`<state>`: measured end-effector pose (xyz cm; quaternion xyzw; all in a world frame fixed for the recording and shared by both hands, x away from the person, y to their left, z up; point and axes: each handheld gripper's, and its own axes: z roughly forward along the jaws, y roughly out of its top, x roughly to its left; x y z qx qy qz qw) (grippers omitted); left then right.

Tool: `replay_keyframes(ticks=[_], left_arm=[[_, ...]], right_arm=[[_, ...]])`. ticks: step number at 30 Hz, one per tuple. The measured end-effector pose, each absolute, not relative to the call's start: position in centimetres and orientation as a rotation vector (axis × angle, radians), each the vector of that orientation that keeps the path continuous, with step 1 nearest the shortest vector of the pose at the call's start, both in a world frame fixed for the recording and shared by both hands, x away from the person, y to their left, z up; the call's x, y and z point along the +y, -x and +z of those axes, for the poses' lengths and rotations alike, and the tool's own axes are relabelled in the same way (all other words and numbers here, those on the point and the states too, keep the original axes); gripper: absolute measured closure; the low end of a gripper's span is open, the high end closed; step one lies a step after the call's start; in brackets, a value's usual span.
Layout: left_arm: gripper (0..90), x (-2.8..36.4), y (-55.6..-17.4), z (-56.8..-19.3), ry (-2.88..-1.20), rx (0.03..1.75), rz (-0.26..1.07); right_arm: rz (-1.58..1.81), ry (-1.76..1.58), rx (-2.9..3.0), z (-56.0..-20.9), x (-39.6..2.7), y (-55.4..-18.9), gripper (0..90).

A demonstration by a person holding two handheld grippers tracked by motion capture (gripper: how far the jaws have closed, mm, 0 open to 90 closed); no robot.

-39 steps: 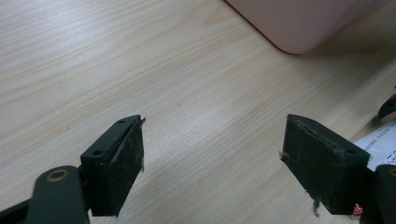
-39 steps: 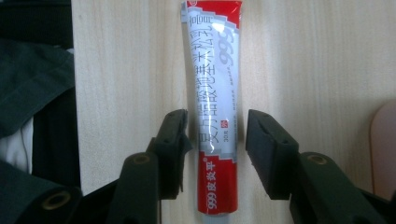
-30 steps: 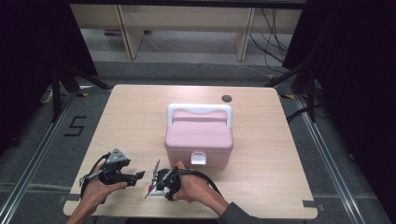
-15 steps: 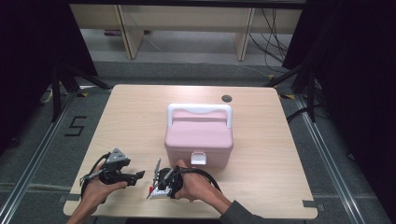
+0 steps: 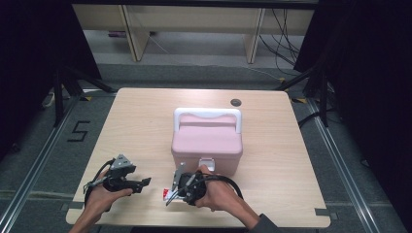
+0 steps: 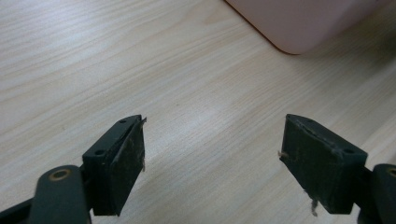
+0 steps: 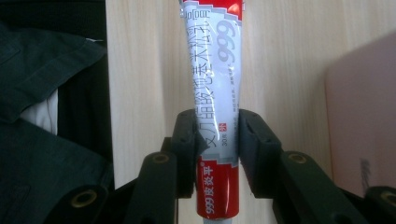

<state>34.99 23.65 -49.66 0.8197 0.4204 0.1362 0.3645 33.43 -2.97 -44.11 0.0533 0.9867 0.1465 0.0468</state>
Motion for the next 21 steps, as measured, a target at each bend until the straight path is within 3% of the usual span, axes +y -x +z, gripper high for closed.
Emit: replay_keyframes(ticks=[21], left_arm=[[21.1, 23.6, -35.1, -49.8, -2.109, 1.084, 0.355]], right_arm=[[0.531, -0.382, 2.932, -42.6, -14.8, -31.1, 69.8]])
